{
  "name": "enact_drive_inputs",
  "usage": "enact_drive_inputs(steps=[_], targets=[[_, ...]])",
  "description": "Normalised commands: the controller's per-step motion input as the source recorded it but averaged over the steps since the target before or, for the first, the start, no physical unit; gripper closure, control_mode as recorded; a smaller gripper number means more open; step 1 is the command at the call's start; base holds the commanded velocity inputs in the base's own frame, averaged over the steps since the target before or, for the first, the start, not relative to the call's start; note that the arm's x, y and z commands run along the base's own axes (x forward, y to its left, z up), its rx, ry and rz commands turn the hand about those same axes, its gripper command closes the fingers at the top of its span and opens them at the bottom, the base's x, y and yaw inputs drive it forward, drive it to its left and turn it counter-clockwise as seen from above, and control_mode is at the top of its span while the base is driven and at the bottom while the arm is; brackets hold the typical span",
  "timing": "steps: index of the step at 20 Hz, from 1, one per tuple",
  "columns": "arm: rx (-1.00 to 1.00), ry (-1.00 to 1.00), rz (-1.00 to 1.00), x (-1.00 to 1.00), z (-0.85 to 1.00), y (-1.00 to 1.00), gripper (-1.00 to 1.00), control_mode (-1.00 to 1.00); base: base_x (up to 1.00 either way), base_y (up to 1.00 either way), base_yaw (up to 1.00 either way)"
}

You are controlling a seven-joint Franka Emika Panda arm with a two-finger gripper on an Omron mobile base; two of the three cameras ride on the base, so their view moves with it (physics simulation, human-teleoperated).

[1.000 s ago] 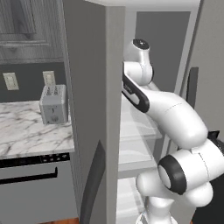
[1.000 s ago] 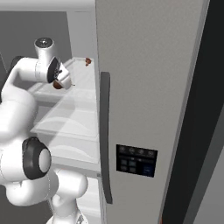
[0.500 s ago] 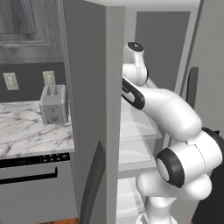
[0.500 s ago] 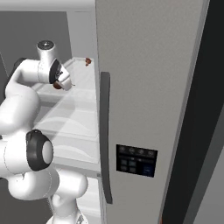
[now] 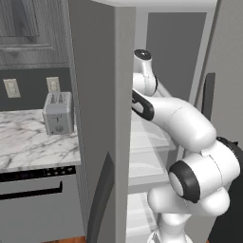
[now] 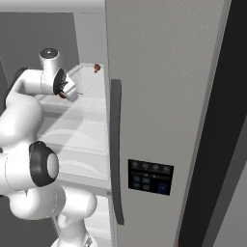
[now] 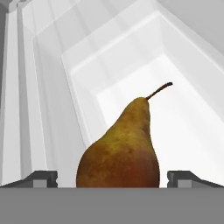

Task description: Pick up the pear and orange from the fridge and place one fruit on each plate on the dining counter.

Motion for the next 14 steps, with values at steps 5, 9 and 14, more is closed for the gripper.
enact_drive_inputs(steps=[5, 9, 14], targets=[[-0.02, 0.00, 0.00, 0.25, -0.15, 0.00, -1.00, -1.00, 0.00, 0.00, 0.00], [-0.04, 0.00, 0.00, 0.17, -0.22, 0.00, -1.00, -1.00, 0.00, 0.00, 0.00], [-0.08, 0.12, 0.00, -0.04, -0.47, 0.00, 1.00, -1.00, 0.00, 0.00, 0.00]])
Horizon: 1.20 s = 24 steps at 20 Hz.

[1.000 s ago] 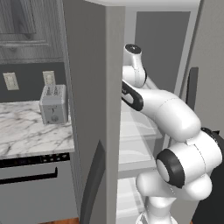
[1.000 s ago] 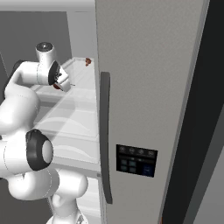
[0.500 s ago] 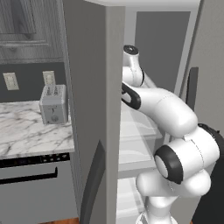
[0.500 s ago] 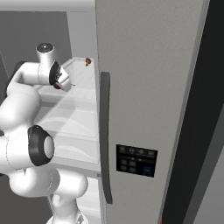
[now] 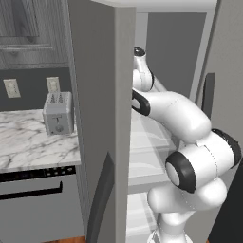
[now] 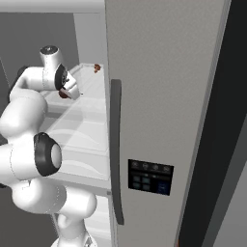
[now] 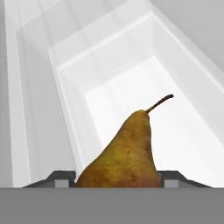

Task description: Pick up the pear and orange from the fridge and place one fruit on each plate on the dining counter.

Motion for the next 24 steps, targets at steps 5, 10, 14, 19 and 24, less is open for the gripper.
enact_drive_inputs(steps=[5, 10, 14, 19, 24], targets=[[-0.05, 0.04, 0.04, -0.16, -0.41, -0.06, 1.00, -1.00, 0.00, 0.00, 0.00], [0.00, -0.02, 0.15, -0.65, -0.05, -0.29, 1.00, -1.00, 0.00, 0.00, 0.00], [0.01, -0.07, 0.14, -0.93, 0.00, -0.35, 1.00, -1.00, 0.00, 0.00, 0.00], [0.00, -0.10, 0.18, -0.94, 0.00, -0.37, 1.00, -1.00, 0.00, 0.00, 0.00], [-0.01, -0.11, 0.20, -0.94, -0.05, -0.26, 1.00, -1.00, 0.00, 0.00, 0.00]])
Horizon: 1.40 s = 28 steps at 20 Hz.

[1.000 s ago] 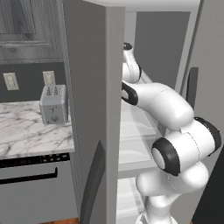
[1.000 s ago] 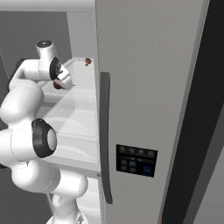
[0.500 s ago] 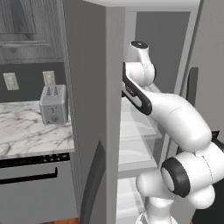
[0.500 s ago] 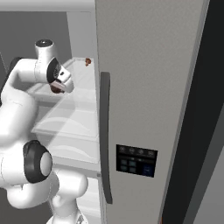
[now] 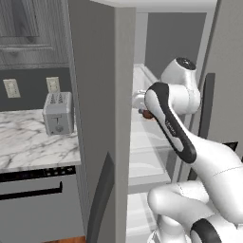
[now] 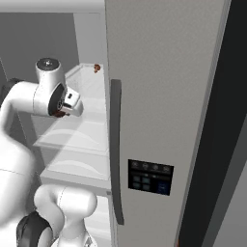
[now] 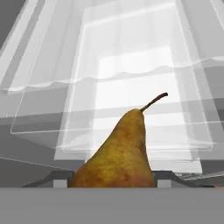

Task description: Pick up the pear and orange from the fridge and place one fruit on each plate on the dining counter.

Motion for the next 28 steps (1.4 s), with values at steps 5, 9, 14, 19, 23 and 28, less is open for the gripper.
enact_drive_inputs(steps=[5, 9, 14, 19, 23, 28], targets=[[-0.15, 0.00, 0.20, -0.89, -0.35, -0.03, 1.00, -1.00, 0.00, 0.00, 0.00], [-0.32, 0.10, 0.18, -0.60, -0.66, 0.06, 1.00, -1.00, 0.00, 0.00, 0.00], [-0.28, 0.14, 0.14, -0.51, -0.67, 0.00, 1.00, -1.00, 0.00, 0.00, 0.00], [-0.20, 0.14, 0.09, -0.43, -0.61, -0.08, 1.00, -1.00, 0.00, 0.00, 0.00], [-0.06, 0.00, 0.00, -0.13, -0.13, -0.04, 1.00, 1.00, 0.00, 0.00, 0.00], [0.00, 0.00, 0.00, 0.00, 0.00, 0.00, 1.00, 1.00, -0.19, -0.01, 0.00]])
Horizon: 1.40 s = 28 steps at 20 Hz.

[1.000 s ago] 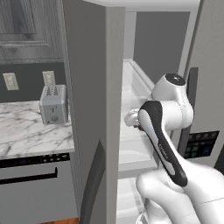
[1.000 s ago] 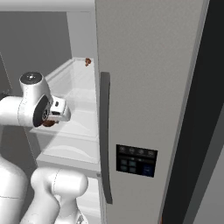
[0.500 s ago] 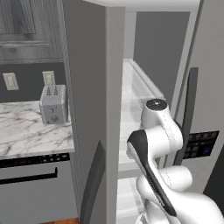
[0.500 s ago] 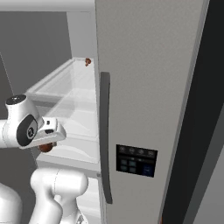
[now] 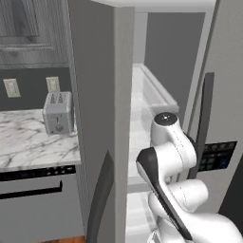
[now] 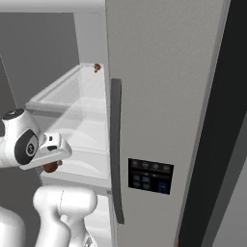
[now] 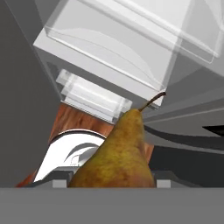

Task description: Pick up the pear and orange from the fridge and place one fruit on each plate on the dining counter.

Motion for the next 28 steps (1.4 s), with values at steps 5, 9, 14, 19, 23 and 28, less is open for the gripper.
enact_drive_inputs(steps=[5, 9, 14, 19, 23, 28], targets=[[0.00, 0.00, 0.00, 0.00, 0.00, 0.00, 1.00, 1.00, -0.78, -0.08, 0.00], [0.00, 0.00, 0.00, 0.00, 0.00, 0.00, 1.00, 1.00, -0.94, -0.12, 0.00], [0.00, 0.00, 0.00, 0.00, 0.00, 0.00, 1.00, 1.00, -0.93, -0.05, 0.12], [0.00, 0.00, 0.00, 0.00, 0.00, 0.00, 1.00, 1.00, -0.71, -0.01, 0.56], [0.00, 0.00, 0.00, 0.00, 0.00, 0.00, 1.00, 1.00, -0.25, 0.00, 0.94], [0.00, 0.00, 0.00, 0.00, 0.00, 0.00, 1.00, 1.00, -0.09, 0.00, 1.00]])
